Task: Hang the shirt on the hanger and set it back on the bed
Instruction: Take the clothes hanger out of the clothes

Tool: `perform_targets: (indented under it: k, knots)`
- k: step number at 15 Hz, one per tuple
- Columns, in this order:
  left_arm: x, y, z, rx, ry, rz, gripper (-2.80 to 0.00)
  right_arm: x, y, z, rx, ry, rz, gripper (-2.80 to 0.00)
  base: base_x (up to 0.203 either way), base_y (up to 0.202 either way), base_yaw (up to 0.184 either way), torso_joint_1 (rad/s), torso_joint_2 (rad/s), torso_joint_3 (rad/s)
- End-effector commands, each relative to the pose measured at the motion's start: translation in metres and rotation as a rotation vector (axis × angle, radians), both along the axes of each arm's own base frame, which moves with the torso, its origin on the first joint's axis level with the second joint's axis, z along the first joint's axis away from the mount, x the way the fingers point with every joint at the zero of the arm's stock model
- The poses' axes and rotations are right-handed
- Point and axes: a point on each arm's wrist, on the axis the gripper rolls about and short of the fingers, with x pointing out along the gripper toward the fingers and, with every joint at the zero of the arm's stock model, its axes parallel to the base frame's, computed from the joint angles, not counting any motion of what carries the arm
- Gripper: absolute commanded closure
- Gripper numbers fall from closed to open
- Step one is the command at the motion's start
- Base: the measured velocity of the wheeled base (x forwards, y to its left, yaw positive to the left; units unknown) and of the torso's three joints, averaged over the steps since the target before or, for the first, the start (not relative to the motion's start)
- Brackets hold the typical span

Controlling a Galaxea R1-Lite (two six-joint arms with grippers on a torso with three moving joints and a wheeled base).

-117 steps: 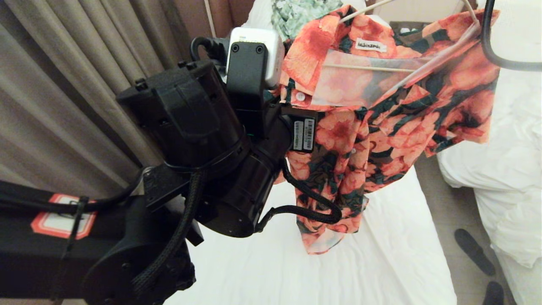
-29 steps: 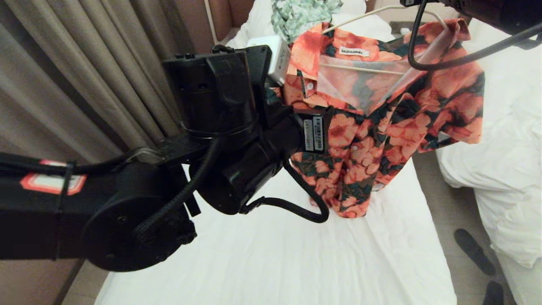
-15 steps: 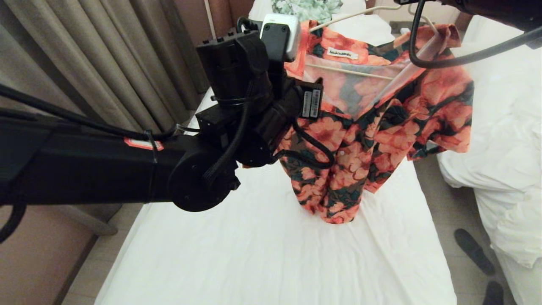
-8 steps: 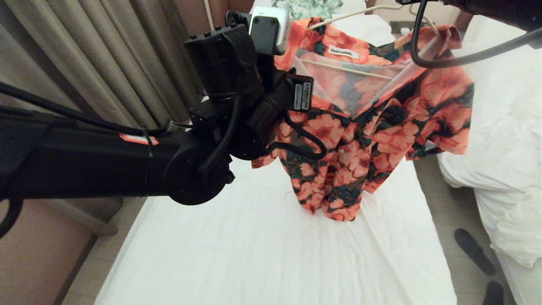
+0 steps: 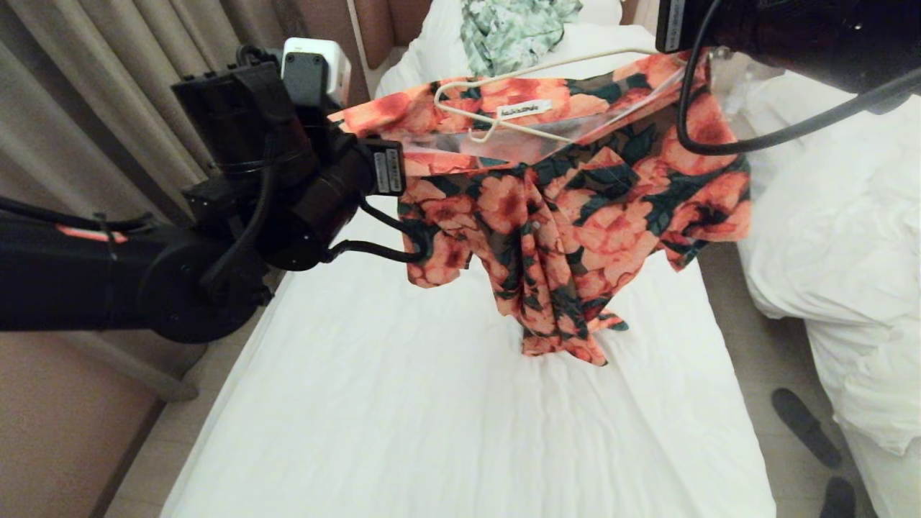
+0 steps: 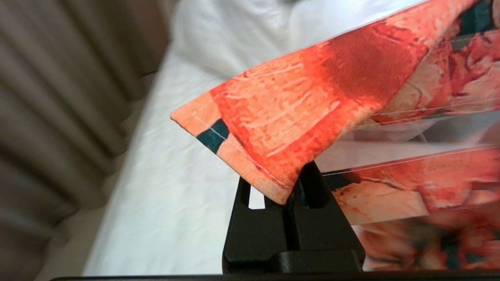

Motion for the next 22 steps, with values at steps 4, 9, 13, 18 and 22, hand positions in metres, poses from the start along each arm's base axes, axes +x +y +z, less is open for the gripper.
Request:
perform_targets:
  k: [4,9,13,18,22]
  knots:
    - [0.015,0.007,-0.034,-0.012,0.095,0.069,0.0,0.026,0.014,-0.024,-0.026,0.046,-0.007,0.0,0.0,0.0,0.0,0.0,0.0,0.0]
    - [0.029,0.011,-0.064,-0.029,0.176,0.052,-2.8,0.061,0.036,-0.059,-0.047,0.079,-0.008,0.0,0.0,0.0,0.0,0.0,0.0,0.0]
    - [0.039,0.037,-0.068,-0.052,0.193,0.027,-2.8,0.091,0.054,-0.092,-0.056,0.093,-0.009,0.0,0.0,0.0,0.0,0.0,0.0,0.0]
    - [0.017,0.055,-0.075,0.009,0.413,-0.182,-2.8,0.117,0.06,-0.12,-0.056,0.098,-0.028,0.0,0.0,0.0,0.0,0.0,0.0,0.0]
    - [0.015,0.047,-0.069,-0.124,0.541,-0.265,-2.8,0.124,0.059,-0.127,-0.058,0.107,-0.038,0.0,0.0,0.0,0.0,0.0,0.0,0.0]
